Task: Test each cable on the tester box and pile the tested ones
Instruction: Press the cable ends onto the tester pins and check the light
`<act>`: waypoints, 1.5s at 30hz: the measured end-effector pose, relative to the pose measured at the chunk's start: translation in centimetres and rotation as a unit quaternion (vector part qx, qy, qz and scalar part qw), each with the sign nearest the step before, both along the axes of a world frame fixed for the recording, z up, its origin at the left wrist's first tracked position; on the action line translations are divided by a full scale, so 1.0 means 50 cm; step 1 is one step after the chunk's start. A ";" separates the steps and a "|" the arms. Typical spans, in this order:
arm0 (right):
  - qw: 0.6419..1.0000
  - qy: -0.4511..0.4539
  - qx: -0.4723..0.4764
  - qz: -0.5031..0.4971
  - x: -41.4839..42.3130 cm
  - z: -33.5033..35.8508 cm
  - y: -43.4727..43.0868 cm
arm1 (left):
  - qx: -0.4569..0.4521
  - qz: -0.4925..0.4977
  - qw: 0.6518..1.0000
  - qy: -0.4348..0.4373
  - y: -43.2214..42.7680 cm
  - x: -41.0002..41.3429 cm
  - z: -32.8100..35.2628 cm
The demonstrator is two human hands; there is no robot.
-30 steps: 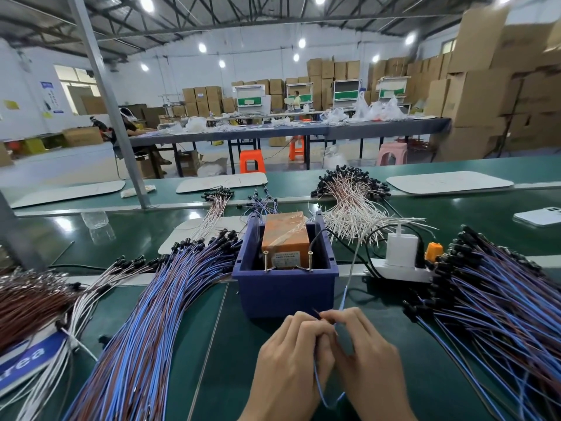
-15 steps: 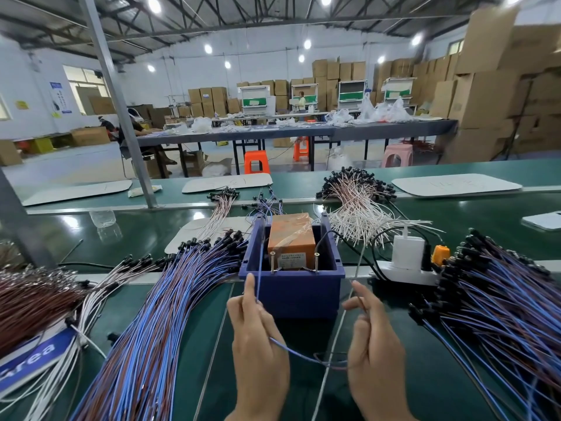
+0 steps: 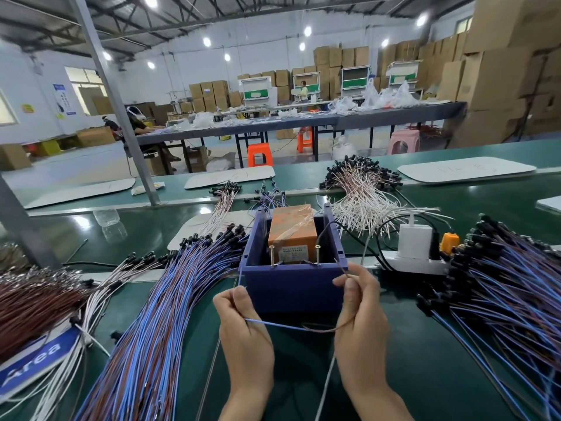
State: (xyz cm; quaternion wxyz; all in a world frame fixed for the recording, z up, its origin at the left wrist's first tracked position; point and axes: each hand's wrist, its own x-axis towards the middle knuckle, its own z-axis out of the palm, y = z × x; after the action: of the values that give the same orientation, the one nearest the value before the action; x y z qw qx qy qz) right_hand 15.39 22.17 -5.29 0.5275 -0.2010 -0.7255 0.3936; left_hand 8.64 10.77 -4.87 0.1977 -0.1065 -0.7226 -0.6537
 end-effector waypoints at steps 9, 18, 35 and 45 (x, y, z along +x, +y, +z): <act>1.000 0.011 -0.014 0.010 0.006 0.002 0.010 | -0.001 0.005 1.000 -0.014 0.004 -0.011 -0.004; 0.999 -0.012 0.002 0.032 0.003 -0.013 0.014 | 0.007 -0.026 0.999 -0.022 -0.001 -0.005 -0.007; 0.998 -0.025 0.037 0.039 0.002 -0.012 0.012 | -0.050 -0.055 0.997 0.031 0.001 0.008 0.003; 0.998 -0.027 0.033 0.046 0.000 -0.015 0.012 | -0.037 -0.050 0.998 0.026 0.000 0.009 0.006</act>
State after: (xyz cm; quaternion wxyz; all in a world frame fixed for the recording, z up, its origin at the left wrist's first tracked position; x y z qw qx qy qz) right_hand 15.37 22.76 -6.04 0.4956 -0.1606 -0.7604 0.3879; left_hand 9.11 10.77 -4.59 0.1795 -0.1663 -0.7351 -0.6322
